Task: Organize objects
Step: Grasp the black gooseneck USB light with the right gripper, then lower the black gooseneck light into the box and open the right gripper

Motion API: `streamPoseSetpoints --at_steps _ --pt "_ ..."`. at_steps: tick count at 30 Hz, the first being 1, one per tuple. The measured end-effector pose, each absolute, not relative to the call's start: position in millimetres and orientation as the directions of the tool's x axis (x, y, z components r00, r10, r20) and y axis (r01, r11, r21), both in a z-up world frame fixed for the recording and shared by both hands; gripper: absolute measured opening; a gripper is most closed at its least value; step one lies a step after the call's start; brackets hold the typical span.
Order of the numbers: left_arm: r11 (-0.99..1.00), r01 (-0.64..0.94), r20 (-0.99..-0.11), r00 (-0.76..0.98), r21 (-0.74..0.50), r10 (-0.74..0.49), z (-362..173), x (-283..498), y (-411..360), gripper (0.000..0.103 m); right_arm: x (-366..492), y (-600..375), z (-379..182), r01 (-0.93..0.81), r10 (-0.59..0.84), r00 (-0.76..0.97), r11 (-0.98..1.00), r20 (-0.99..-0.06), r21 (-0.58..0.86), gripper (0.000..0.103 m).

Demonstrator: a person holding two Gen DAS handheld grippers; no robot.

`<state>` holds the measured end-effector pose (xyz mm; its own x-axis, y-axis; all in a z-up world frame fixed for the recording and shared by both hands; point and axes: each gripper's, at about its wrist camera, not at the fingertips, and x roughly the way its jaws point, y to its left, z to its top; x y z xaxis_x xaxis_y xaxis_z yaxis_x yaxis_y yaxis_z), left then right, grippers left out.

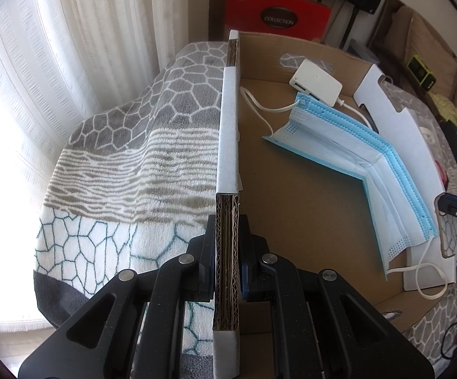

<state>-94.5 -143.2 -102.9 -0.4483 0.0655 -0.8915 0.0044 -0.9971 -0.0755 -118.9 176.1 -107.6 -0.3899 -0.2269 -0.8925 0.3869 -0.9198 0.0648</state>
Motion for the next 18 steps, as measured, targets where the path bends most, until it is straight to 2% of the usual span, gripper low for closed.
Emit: streamPoseSetpoints --at_steps 2,10,18 --pt "-0.997 0.005 -0.892 -0.448 -0.076 0.066 -103 -95 -143 0.01 -119 175 -109 0.387 -0.229 -0.386 -0.92 -0.894 0.069 0.008" --pt "-0.997 0.004 -0.891 -0.448 -0.078 0.068 -103 -95 -143 0.01 -115 169 -108 0.394 -0.192 -0.411 -0.919 -0.891 0.016 0.007" --pt "-0.997 0.005 -0.891 -0.449 -0.078 0.067 -103 -94 -143 0.01 -103 188 -68 0.374 -0.223 -0.49 -0.927 -0.843 0.027 0.007"
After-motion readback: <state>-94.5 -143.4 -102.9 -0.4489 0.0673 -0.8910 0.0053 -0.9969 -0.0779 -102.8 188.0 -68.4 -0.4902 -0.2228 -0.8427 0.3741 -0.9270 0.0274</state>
